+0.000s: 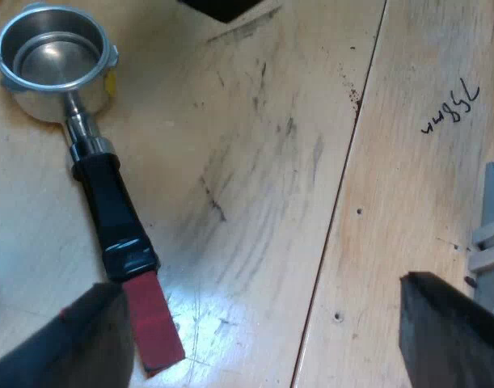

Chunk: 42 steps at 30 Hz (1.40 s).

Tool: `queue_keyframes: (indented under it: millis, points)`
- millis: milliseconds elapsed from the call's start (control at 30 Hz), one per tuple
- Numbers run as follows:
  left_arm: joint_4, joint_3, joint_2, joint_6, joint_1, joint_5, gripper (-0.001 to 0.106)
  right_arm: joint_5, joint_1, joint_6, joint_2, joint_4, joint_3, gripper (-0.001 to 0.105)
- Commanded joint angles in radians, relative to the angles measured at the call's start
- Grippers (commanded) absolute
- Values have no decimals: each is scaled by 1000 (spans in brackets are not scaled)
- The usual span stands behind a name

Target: Put the handle in the coffee machine

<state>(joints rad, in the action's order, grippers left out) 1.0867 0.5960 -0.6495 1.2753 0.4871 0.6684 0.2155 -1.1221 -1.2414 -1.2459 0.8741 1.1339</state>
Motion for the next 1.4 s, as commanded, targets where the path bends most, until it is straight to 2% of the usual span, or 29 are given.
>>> queue_keyframes:
  millis: [33, 133, 267, 333, 433, 500, 600, 1000, 1100, 1200, 1400]
  points:
    - [-8, 3, 2, -1, -2, 11, 70, 5, 26, -21, 7, 17, 8, 84]
    - [-8, 3, 2, -1, -2, 11, 70, 4, 49, -25, 1, 27, 8, 84]
    - [-29, 3, 2, -1, -2, -7, 70, 6, 56, -84, -7, 27, 8, 82]
    - [-42, 3, 2, -1, -2, -18, 70, 3, 65, -84, -13, 29, 8, 80]
    - [-69, 3, 2, -1, -2, -58, 70, 0, 89, -95, -24, 29, 8, 79]
    - [-77, 3, 2, -1, -2, -74, 76, -48, 126, -116, -34, 27, 8, 79]
    - [-74, 3, 2, -1, -2, -74, 80, -86, 157, -147, -54, 27, 8, 79]
    - [-74, 3, 2, -1, -2, -74, 80, -154, 252, -281, -163, 22, 8, 79]
    - [-76, 3, 2, 19, -2, -95, 80, -155, 260, -320, -194, 20, 8, 79]
    - [-79, 3, 2, 30, -2, -124, 80, -171, 261, -348, -228, 14, 8, 79]
    - [-92, 3, 2, 36, -2, -126, 80, -175, 261, -371, -272, -66, 8, 79]
